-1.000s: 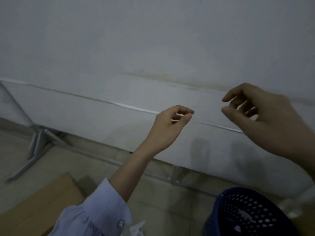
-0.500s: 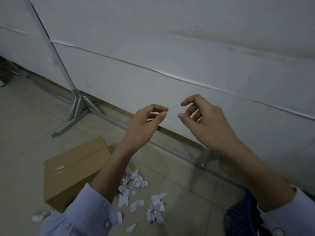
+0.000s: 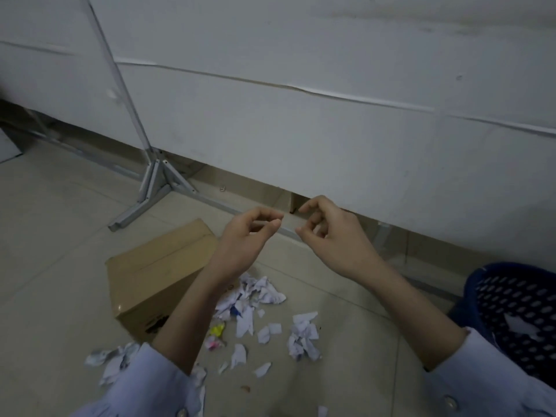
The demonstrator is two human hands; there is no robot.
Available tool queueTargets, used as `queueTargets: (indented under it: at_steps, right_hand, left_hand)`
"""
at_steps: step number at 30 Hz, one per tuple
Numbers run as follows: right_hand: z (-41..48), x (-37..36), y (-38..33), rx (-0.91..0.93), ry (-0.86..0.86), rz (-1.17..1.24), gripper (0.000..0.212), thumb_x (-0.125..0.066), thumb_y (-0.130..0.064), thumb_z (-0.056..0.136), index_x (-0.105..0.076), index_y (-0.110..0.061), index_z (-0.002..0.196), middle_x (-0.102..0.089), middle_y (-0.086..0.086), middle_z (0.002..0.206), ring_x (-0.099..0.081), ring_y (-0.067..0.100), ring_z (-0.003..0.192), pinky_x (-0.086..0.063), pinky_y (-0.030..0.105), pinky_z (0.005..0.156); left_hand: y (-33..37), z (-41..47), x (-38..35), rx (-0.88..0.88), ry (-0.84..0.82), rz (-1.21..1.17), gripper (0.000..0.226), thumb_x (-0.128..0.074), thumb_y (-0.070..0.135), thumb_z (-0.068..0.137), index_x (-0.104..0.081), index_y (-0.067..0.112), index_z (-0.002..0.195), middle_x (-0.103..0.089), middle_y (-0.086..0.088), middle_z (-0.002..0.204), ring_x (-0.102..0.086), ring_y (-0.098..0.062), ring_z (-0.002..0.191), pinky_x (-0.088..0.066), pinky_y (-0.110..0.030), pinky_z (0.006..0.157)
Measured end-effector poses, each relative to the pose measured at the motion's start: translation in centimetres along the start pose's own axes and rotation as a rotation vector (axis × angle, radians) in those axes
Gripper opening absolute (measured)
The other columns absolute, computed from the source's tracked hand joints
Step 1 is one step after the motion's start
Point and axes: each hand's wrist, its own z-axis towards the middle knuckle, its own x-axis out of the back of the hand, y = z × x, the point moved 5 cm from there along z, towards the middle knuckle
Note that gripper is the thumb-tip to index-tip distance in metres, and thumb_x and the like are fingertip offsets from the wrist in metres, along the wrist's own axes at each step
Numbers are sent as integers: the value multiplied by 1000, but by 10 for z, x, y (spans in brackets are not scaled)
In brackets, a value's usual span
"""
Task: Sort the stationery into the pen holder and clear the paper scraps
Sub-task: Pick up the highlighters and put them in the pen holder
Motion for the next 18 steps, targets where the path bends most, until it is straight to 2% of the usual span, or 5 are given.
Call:
queueTargets:
  at_steps: [5, 8, 10, 13, 18]
  right_hand:
    - [-29, -32, -5, -60, -10, -27, 19, -65, -29, 85, -53, -30, 99, -61, -10, 74, -53, 2, 57, -41, 19, 54]
    - [-49, -52, -16, -91, -36, -35, 18, -65, -28, 86, -54, -27, 100, -60, -10, 75, -52, 0, 58, -36, 12, 49]
    - [-60, -64, -19, -131, -69, -47, 18, -64, -29, 87, -53, -26, 101, -60, -9, 78, -54, 1, 64, -36, 15, 50]
    - [-78, -85, -23, -170, -121, -37, 19, -64, -28, 87, -53, -24, 102, -61, -4, 80, -61, 14, 73, -42, 25, 58]
    - [-103, -122, -18, -223, -202, -34, 22, -64, -26, 87, -54, -21, 106, -62, -2, 80, -63, 18, 75, -46, 28, 60]
  left_hand:
    - [-16, -46, 29, 5, 21, -9, 10, -57, 26, 92, -66, 31, 94, -69, 6, 99, -62, -7, 95, -48, -21, 81]
    - [-32, -75, 56, 38, 73, -12, 12, -55, 29, 93, -66, 30, 97, -68, 4, 101, -64, -9, 96, -50, -25, 84]
    - [-45, -92, 74, 65, 110, -19, 12, -55, 30, 93, -66, 33, 93, -68, 6, 99, -65, -7, 91, -50, -24, 82]
    - [-71, -118, 100, 126, 184, -49, 14, -54, 27, 93, -65, 32, 87, -67, 8, 96, -64, -8, 86, -49, -25, 80]
    - [-122, -162, 128, 277, 257, -62, 10, -55, 25, 93, -64, 28, 89, -66, 6, 95, -63, -7, 82, -47, -23, 73]
